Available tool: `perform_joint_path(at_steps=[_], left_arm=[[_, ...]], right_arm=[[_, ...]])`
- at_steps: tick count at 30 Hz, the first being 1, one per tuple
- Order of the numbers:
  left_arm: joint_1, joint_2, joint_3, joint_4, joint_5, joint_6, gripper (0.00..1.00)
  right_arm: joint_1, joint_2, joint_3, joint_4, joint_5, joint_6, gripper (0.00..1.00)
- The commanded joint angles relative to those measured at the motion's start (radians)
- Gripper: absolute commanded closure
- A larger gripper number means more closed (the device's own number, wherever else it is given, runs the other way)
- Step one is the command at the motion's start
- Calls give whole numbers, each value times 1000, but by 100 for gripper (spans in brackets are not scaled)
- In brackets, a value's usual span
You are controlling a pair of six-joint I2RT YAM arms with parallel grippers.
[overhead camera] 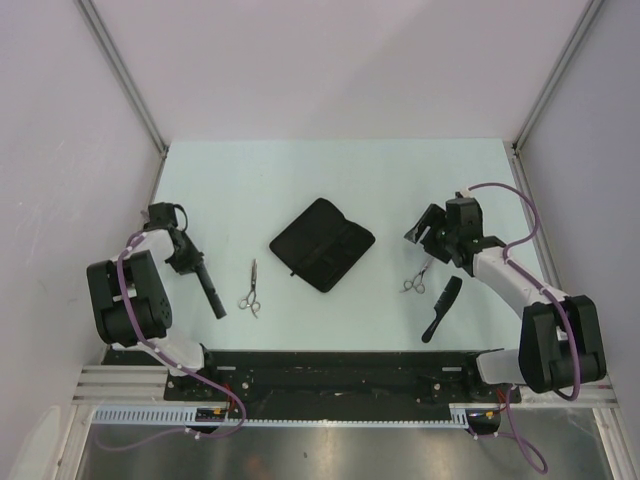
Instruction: Sort the hair-cutting tools
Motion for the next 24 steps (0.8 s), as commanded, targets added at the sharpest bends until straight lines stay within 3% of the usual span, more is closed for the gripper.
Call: perform_joint_path(at_steps=[1,7,12,15,16,19,24], left_arm=[[2,23,-19,-48,86,15,71],[-18,31,6,-48,140,42,66],[-121,57,67,-50,85,85,58],[-141,20,46,-56,54,75,41],[-142,5,33,-59,39,75,31],[-142,-49,-22,-68,23,81,17],[-180,-84,-63,-125,39,84,19]], right_arm=[[-5,24,51,33,-14,7,28],[-5,42,64,47,-26,7,28],[-4,64,78,49,-31,-2,28],[-4,67,81,44,-34,-5,28],[-4,67,81,40,-34,-7,28],[-2,66,81,29,-34,-12,28],[-1,67,81,21,-43,-21,29]])
